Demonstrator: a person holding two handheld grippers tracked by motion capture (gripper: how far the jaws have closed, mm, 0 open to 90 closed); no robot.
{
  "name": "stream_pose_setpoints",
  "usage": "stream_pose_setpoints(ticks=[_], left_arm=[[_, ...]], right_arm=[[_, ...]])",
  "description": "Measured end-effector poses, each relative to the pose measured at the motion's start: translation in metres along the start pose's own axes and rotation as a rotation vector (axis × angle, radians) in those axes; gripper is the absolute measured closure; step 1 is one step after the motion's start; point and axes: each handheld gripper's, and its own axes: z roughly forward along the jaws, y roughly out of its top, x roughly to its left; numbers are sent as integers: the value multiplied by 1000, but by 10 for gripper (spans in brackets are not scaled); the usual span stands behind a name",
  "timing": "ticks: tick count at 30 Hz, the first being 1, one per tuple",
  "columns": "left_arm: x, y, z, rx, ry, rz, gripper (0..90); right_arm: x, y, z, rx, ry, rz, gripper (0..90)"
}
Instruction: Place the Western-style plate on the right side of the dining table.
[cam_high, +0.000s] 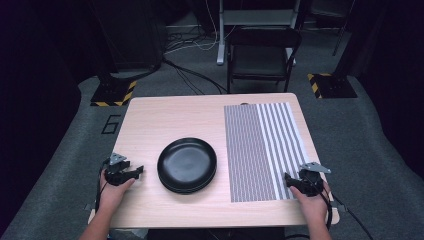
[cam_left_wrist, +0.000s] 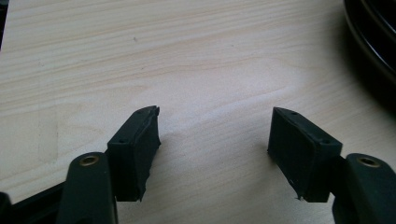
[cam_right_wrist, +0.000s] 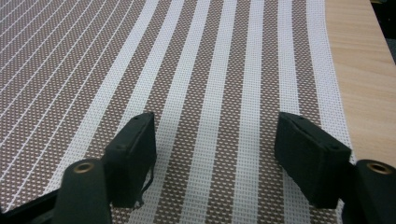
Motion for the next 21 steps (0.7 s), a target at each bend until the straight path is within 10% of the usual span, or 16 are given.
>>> stream_pose_setpoints(ticks=[21], left_arm=[[-5, 4, -16, -17, -84, -113, 423]], right_arm=[[26, 13, -13, -50, 23, -48, 514]])
